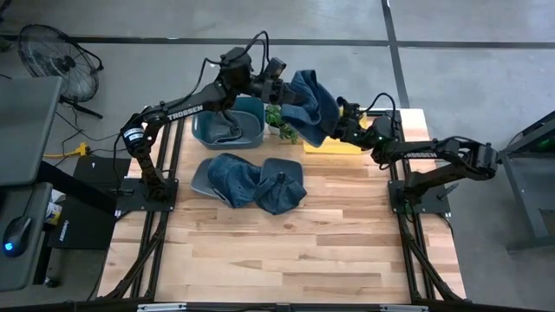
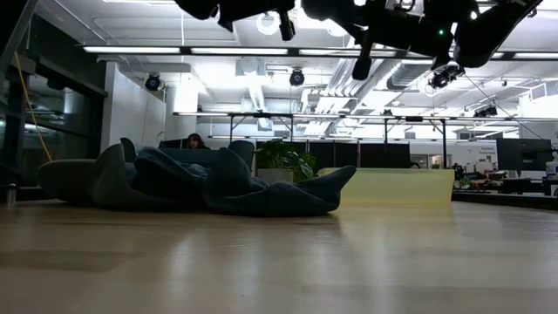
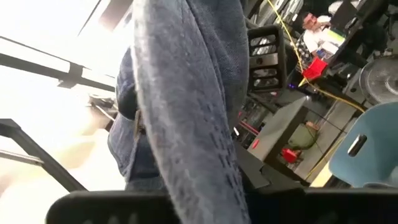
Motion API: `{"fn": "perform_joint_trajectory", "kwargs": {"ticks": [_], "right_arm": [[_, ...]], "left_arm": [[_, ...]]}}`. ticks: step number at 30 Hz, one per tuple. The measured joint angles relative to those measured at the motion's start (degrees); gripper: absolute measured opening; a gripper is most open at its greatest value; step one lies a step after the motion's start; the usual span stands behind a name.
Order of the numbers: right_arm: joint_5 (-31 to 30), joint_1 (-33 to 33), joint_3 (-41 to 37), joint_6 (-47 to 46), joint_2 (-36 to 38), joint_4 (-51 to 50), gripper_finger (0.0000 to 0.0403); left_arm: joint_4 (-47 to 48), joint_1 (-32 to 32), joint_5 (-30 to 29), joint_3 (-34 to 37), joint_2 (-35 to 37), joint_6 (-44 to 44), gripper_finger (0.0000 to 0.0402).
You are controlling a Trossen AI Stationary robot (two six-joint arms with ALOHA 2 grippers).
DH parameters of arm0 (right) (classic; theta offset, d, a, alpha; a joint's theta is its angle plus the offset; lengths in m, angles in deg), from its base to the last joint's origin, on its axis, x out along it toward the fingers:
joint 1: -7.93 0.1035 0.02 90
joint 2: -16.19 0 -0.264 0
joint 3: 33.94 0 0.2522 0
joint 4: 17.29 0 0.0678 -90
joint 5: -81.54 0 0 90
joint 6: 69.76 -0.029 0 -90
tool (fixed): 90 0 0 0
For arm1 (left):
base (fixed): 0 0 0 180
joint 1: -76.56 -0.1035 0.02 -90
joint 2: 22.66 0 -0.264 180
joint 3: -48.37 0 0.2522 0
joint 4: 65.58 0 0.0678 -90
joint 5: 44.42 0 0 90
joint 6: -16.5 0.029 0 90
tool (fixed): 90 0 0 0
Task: Pick & Place hat
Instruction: Put the right blue cap into the yellow bin
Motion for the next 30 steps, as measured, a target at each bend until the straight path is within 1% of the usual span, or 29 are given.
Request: {"fn": "perform_joint_trajectory", "kwargs": {"ticks": [4, 7, 10, 13, 17, 20, 22, 26, 30], "right_arm": [[1.1, -0.1, 0.0, 0.3, 0.0, -0.9, 0.0008], [1.3, -0.1, 0.0, -0.2, 0.0, -1.6, 0.0007], [1.5, -0.1, 0.0, -0.2, 0.0, -2.3, 0.0006], [1.7, -0.1, 0.0, -0.2, 0.0, -3.0, 0.0006], [1.8, -0.1, 0.0, -0.2, 0.0, -5.1, 0.0005], [2.4, -0.1, 0.0, 0.1, 0.0, -8.2, 0.0005], [2.6, -0.1, 0.0, 0.7, 0.0, -10.0, 0.0005], [3.0, -0.4, 0.0, 1.1, 0.0, -12.3, 0.0005], [5.5, -1.6, 0.0, 1.2, 0.0, -16.3, 0.0005]], "left_arm": [[1.4, 0.0, 0.1, 0.0, 0.0, 1.7, 0.0016], [1.8, 0.0, 0.2, 0.0, 0.0, 4.3, 0.0039], [1.8, 0.0, 0.2, 0.0, 0.0, 6.7, 0.0079], [1.8, -0.7, 0.7, 0.0, 0.0, 7.0, 0.0129], [2.1, -3.1, 3.6, 0.0, 0.8, 6.9, 0.0195], [2.3, -5.1, 6.2, 0.0, 0.7, 6.0, 0.0228], [2.4, -6.5, 8.9, 0.0, 0.7, 4.8, 0.0239], [3.6, -9.3, 14.0, 0.0, 0.7, 3.3, 0.0242], [6.1, -12.2, 15.8, 0.0, 0.7, 3.4, 0.0235]]}}
